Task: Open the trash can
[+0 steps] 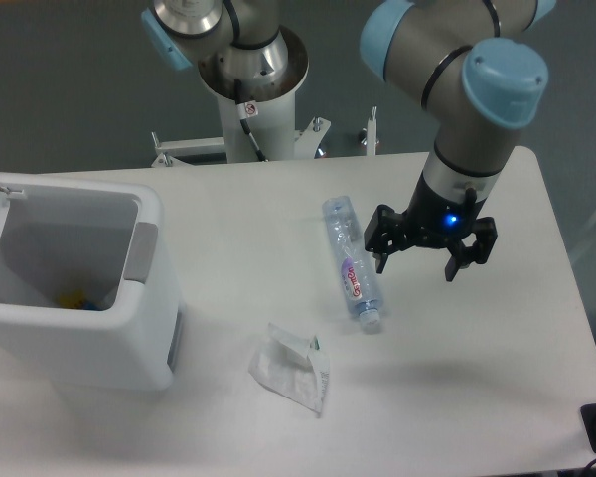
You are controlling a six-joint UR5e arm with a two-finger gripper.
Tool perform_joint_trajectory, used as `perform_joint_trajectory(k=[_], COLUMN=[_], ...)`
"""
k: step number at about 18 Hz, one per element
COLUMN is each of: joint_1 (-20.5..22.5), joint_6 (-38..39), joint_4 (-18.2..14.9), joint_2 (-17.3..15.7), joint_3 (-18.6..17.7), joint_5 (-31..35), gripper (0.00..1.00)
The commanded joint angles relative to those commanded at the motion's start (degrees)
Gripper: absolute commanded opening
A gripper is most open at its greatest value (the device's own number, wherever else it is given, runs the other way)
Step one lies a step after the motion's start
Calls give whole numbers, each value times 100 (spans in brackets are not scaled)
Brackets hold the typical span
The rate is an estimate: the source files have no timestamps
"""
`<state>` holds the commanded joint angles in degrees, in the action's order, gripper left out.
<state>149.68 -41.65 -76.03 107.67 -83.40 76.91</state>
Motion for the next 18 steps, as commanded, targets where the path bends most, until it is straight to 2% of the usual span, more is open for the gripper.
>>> perform_joint_trajectory(k=[2,4,5,6,7,8,10,14,18], joint_1=[-88,-71,8,104,253,376,552,589,589], joint_6=[-140,-744,-1252,-1571,-1930,-2247,-2539,-2707,-3023], joint_4=[0,149,297,386,613,885,1107,1125,1108], joint_2=[-35,51,400,569,745,842,913,1037,1037], joint_3=[78,69,139,183,210,193,149,316,202], joint_5=[17,341,543,701,773,782,852,1282,1547], gripper=[100,100,100,100,100,100,100,100,100])
